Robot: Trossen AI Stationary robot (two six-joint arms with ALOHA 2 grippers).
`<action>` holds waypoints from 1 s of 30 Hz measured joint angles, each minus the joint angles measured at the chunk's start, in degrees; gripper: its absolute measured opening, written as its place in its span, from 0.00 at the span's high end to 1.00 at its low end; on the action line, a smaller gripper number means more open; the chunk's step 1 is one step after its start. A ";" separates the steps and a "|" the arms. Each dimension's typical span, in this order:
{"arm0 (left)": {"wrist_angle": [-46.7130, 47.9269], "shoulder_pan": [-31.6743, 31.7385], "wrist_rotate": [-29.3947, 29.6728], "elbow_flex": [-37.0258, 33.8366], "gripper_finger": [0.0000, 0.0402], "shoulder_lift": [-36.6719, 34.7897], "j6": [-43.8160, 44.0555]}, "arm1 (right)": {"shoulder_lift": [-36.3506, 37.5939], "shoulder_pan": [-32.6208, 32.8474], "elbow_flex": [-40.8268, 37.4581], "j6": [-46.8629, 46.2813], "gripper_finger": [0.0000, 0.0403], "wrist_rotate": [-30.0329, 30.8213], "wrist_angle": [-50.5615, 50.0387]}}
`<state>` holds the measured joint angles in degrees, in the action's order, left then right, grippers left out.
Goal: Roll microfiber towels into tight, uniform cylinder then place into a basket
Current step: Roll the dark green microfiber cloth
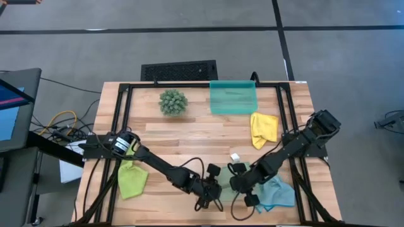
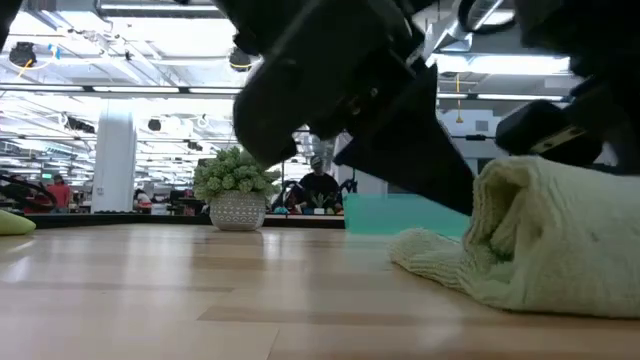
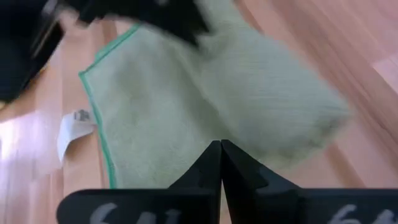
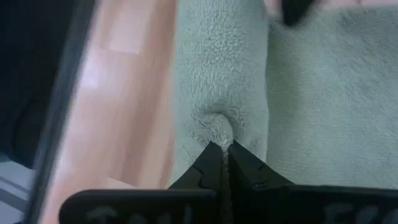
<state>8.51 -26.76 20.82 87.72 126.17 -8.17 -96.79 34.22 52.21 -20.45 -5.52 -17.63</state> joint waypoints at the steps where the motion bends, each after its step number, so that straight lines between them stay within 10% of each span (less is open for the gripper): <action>1: 0.24 -0.04 0.04 -0.02 1.00 0.00 -0.18 | 0.00 -0.14 0.00 -0.02 0.94 0.00 -0.32; 16: 2.98 0.60 -0.49 -0.61 1.00 0.15 1.43 | 0.02 -3.05 0.00 2.08 0.92 0.90 -2.64; 30: 20.33 -3.76 15.05 8.43 1.00 0.15 6.98 | 0.02 -6.68 0.00 1.45 0.73 1.11 -2.92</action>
<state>28.84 -30.52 35.87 96.15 126.32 -1.19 -96.77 27.53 52.21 -19.01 -4.41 -20.56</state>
